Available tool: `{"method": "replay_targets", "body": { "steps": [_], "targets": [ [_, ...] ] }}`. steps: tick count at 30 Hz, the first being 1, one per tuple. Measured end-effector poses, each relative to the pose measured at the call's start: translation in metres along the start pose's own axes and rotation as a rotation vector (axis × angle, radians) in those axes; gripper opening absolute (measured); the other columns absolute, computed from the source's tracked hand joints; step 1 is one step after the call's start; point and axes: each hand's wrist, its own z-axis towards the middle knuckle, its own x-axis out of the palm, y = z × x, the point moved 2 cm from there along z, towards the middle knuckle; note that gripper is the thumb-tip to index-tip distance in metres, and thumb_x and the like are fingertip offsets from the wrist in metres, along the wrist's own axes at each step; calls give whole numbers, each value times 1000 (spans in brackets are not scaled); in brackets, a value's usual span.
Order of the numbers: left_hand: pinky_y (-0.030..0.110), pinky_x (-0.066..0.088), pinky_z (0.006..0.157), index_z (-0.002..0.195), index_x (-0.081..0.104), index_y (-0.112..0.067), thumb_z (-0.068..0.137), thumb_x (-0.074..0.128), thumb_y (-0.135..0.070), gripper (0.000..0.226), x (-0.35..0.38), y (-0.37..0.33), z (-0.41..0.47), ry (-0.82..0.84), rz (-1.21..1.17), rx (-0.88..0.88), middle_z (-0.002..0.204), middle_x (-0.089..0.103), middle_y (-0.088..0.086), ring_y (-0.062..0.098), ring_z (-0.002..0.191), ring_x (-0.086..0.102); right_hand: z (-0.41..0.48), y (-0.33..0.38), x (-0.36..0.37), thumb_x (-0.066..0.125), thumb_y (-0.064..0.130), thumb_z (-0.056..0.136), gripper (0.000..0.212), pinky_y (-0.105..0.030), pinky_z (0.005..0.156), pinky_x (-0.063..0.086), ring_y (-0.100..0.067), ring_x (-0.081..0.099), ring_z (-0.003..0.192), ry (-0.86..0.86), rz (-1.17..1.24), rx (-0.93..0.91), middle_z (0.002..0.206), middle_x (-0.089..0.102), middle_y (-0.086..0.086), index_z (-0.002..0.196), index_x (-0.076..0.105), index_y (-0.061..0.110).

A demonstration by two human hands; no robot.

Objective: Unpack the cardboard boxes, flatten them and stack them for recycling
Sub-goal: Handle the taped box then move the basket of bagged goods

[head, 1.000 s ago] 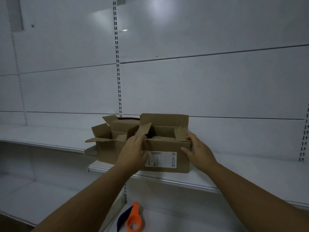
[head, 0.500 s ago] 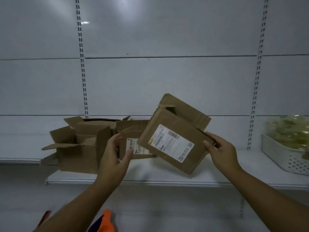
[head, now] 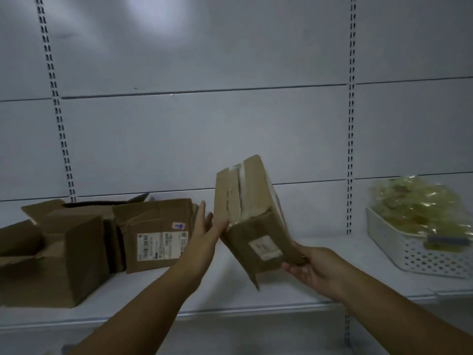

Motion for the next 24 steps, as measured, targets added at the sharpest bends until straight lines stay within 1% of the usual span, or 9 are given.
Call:
{"method": "replay_targets", "body": {
  "steps": [2,6,9,11,14,17,19,21,24],
  "targets": [
    [38,26,108,137,16,-59,80,41,-65,62,12,-8,12,-6,71,46,149,24,-21,12,137,26,2,8,-13,53,18,94,24,-23,45,53,-20,67,56,22,-208,22,87,73,-20,98,65,-2],
    [7,35,76,102,41,-74,82,35,-60,25,36,-18,23,60,305,179,102,30,-63,-34,100,33,11,16,-30,49,24,95,29,-26,54,54,-20,67,60,87,-496,-48,84,73,-18,94,68,2],
    [1,34,83,121,33,-59,68,57,-62,58,45,-12,34,123,450,216,126,14,-51,-23,110,30,19,15,-37,46,24,95,27,-27,57,54,-21,67,63,148,-732,-19,81,71,-14,92,67,7],
    [2,43,75,122,29,-55,58,72,-58,77,48,-6,39,185,510,200,116,17,-59,-30,103,35,26,17,-44,42,26,97,27,-26,56,53,-18,68,65,173,-976,-75,82,70,-8,95,65,12],
    [4,46,70,120,31,-53,52,79,-54,83,53,5,43,251,568,149,110,27,-53,-25,101,40,41,33,-58,37,25,99,28,-27,72,51,-12,64,78,89,-1299,-471,94,68,2,110,61,17],
    [4,46,72,117,33,-51,50,78,-57,81,55,19,47,200,565,135,115,32,-37,-25,101,40,45,56,-66,43,29,97,26,-30,81,47,-13,61,93,-118,-1156,-828,106,66,0,115,59,19],
    [3,44,73,114,32,-54,51,77,-57,78,54,26,47,178,580,129,115,32,-37,-27,101,38,46,60,-60,49,42,91,40,-24,89,40,-7,51,107,-40,-1111,-976,123,58,4,125,52,22],
    [4,45,76,117,32,-52,51,78,-55,80,54,30,50,179,592,136,116,32,-37,-24,104,38,46,51,-46,56,52,83,63,-27,104,29,-6,33,130,139,-1286,-1047,146,36,8,138,38,27],
    [22,45,95,130,27,-38,49,88,-44,101,51,39,58,224,639,168,128,29,-22,-6,119,36,53,32,-33,73,54,68,93,-32,113,19,-10,12,141,293,-1454,-1115,155,14,7,144,25,28]
  ]
}}
